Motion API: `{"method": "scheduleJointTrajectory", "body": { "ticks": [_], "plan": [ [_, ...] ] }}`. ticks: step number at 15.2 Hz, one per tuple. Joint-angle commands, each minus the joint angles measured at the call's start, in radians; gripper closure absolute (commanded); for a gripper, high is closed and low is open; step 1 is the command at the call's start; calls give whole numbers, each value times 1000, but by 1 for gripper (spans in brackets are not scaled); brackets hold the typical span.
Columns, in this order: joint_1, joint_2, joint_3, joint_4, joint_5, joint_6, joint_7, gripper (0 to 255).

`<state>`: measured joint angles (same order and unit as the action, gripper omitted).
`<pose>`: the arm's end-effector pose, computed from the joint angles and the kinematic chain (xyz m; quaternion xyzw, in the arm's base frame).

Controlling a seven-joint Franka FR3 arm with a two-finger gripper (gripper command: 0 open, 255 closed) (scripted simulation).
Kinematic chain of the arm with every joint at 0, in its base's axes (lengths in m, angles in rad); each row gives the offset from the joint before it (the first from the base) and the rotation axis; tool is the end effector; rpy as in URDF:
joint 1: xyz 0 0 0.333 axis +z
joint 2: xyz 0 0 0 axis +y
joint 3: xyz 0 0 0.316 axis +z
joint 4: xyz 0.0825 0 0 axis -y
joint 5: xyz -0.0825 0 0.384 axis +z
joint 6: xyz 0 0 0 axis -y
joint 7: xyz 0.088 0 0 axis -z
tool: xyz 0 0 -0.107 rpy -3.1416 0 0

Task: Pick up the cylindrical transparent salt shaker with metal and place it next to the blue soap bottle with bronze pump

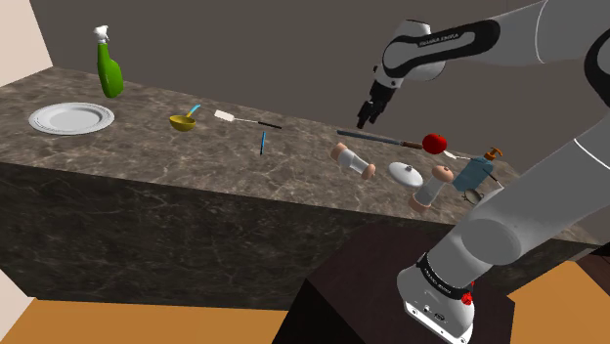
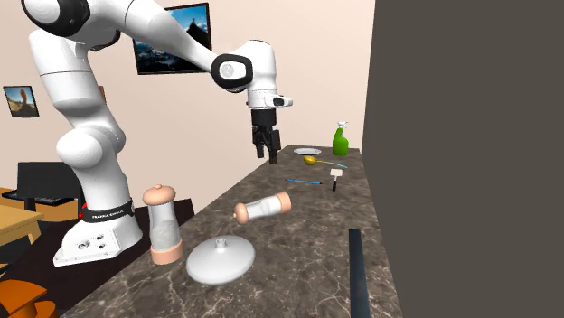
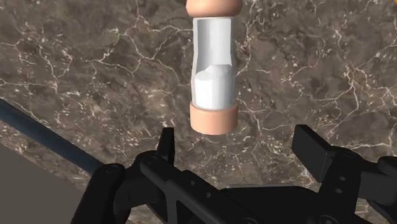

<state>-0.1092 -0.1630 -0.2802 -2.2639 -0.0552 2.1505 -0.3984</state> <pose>0.4579 -0.1932 0.4295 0.9995 0.0204 0.0199 0.0093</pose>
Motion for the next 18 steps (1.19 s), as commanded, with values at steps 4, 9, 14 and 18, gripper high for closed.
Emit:
{"method": "scheduleJointTrajectory", "body": {
  "ticks": [4, 9, 14, 18],
  "plan": [
    [-10, 24, -18, -150, -2, 174, -33, 0],
    [-17, 79, -36, -253, 11, 329, -72, 0],
    [-13, 144, -38, -266, 42, 404, -95, 0],
    [-12, 179, -37, -270, 62, 441, -110, 0]
  ]
}}
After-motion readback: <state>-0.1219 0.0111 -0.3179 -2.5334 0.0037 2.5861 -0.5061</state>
